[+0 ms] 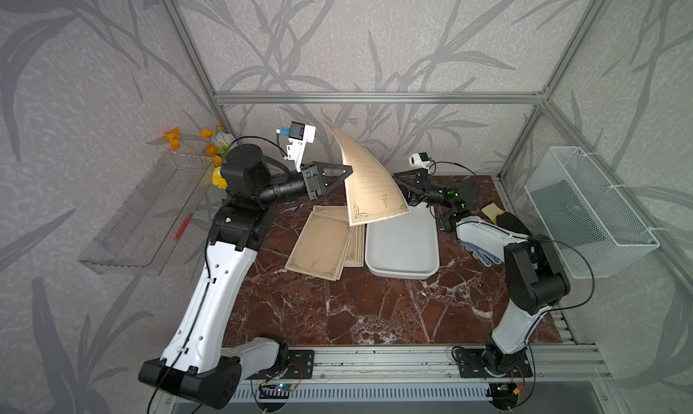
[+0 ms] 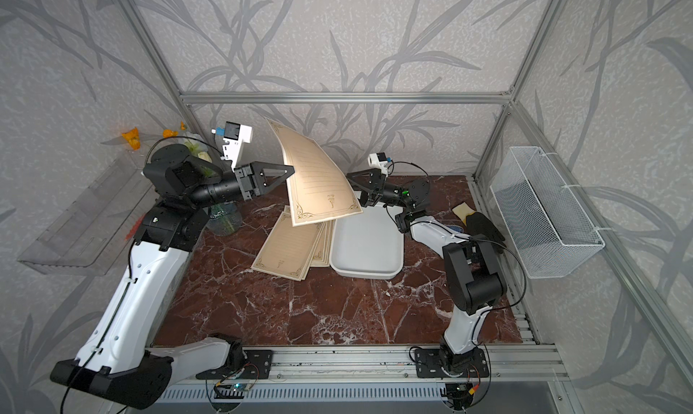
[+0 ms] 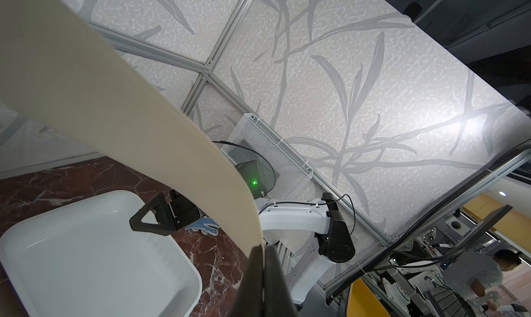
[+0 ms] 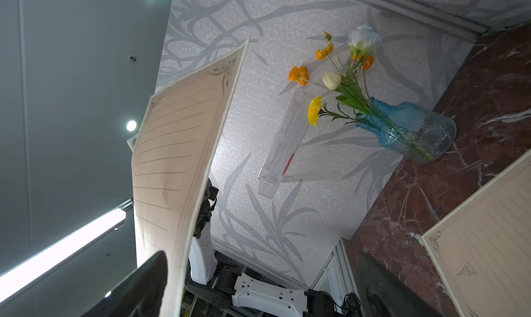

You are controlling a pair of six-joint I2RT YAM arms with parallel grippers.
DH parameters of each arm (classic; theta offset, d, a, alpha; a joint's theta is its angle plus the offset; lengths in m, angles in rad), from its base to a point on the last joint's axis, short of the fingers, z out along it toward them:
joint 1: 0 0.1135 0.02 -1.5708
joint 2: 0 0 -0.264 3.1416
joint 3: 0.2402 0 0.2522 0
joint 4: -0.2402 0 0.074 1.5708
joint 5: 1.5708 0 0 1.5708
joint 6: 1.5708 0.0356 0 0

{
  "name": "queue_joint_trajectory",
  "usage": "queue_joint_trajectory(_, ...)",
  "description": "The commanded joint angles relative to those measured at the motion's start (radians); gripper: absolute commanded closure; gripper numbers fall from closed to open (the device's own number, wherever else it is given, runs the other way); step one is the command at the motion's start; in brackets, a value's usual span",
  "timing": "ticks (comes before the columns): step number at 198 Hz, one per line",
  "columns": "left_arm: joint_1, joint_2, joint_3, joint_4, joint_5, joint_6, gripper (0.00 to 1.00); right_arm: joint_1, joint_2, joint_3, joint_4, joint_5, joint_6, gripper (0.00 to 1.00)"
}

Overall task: Take out the stationery paper from the storage box
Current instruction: Place the stationery paper at the center of the board.

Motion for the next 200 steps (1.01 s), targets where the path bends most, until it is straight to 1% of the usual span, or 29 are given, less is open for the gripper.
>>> queue_joint_trajectory(1, 0.006, -0.011, -0.012, 0.019, 0.026, -0.004, 1.00, 0.033, -0.058, 0.062, 0.105, -0.022, 0.035, 0.05)
queue_joint_trajectory(17, 0.006, -0.014, -0.019, 0.015, 0.028, -0.003, 1.00, 0.041, -0.072, 0.063, 0.105, -0.029, 0.036, 0.14)
queue_joint_trajectory(24, 0.007, -0.018, -0.023, 0.015, 0.026, -0.002, 1.00, 0.042, -0.111, 0.059, 0.105, -0.031, 0.038, 0.18)
queue_joint_trajectory(36, 0.006, -0.024, -0.030, 0.015, 0.026, 0.002, 1.00, 0.041, -0.130, 0.051, 0.104, -0.037, 0.038, 0.27)
queue_joint_trajectory(47, 0.006, -0.025, -0.033, 0.007, 0.025, 0.008, 1.00, 0.040, -0.143, 0.042, 0.104, -0.038, 0.038, 0.39)
queue_joint_trajectory(53, 0.007, -0.027, -0.034, -0.002, 0.022, 0.014, 1.00, 0.040, -0.151, 0.038, 0.104, -0.037, 0.038, 0.49)
queue_joint_trajectory(79, 0.009, -0.027, -0.038, -0.052, 0.009, 0.051, 1.00, 0.037, -0.168, 0.020, 0.104, -0.032, 0.034, 0.84)
queue_joint_trajectory(90, 0.012, -0.028, -0.039, -0.083, -0.004, 0.075, 1.00, 0.035, -0.173, 0.013, 0.103, -0.030, 0.030, 0.93)
queue_joint_trajectory(96, 0.013, -0.028, -0.040, -0.099, -0.016, 0.082, 0.94, 0.035, -0.177, 0.013, 0.095, -0.030, 0.023, 0.98)
queue_joint_trajectory(110, 0.028, -0.030, -0.041, -0.134, -0.050, 0.097, 0.80, 0.037, -0.198, 0.006, 0.032, -0.028, -0.031, 1.00)
queue_joint_trajectory(118, 0.040, -0.031, -0.039, -0.160, -0.085, 0.100, 0.68, 0.037, -0.222, 0.002, -0.051, -0.026, -0.099, 1.00)
queue_joint_trajectory(123, 0.052, -0.033, -0.036, -0.179, -0.109, 0.105, 0.63, 0.039, -0.241, 0.000, -0.123, -0.023, -0.160, 1.00)
queue_joint_trajectory(129, 0.066, -0.036, -0.028, -0.206, -0.142, 0.114, 0.58, 0.045, -0.272, 0.001, -0.252, -0.014, -0.255, 1.00)
queue_joint_trajectory(130, 0.070, -0.036, -0.028, -0.213, -0.148, 0.116, 0.58, 0.046, -0.277, 0.003, -0.305, -0.014, -0.274, 1.00)
queue_joint_trajectory(138, 0.089, -0.039, -0.014, -0.270, -0.214, 0.131, 0.53, 0.060, -0.323, 0.015, -0.541, 0.017, -0.423, 1.00)
queue_joint_trajectory(141, 0.096, -0.038, -0.006, -0.297, -0.242, 0.139, 0.51, 0.068, -0.340, 0.022, -0.628, 0.038, -0.503, 1.00)
queue_joint_trajectory(154, 0.125, -0.041, 0.031, -0.425, -0.419, 0.187, 0.42, 0.126, -0.395, 0.081, -0.995, 0.160, -0.780, 1.00)
queue_joint_trajectory(162, 0.135, -0.043, 0.047, -0.490, -0.537, 0.218, 0.39, 0.173, -0.406, 0.123, -1.123, 0.246, -0.886, 1.00)
queue_joint_trajectory(168, 0.141, -0.045, 0.052, -0.526, -0.624, 0.241, 0.38, 0.210, -0.405, 0.140, -1.172, 0.313, -0.927, 1.00)
queue_joint_trajectory(174, 0.147, -0.047, 0.055, -0.556, -0.708, 0.259, 0.38, 0.241, -0.395, 0.153, -1.193, 0.364, -0.935, 1.00)
queue_joint_trajectory(194, 0.155, -0.072, 0.043, -0.608, -0.950, 0.328, 0.37, 0.327, -0.325, 0.178, -1.181, 0.483, -0.898, 1.00)
queue_joint_trajectory(200, 0.157, -0.088, 0.029, -0.609, -1.041, 0.346, 0.37, 0.355, -0.299, 0.187, -1.180, 0.516, -0.895, 1.00)
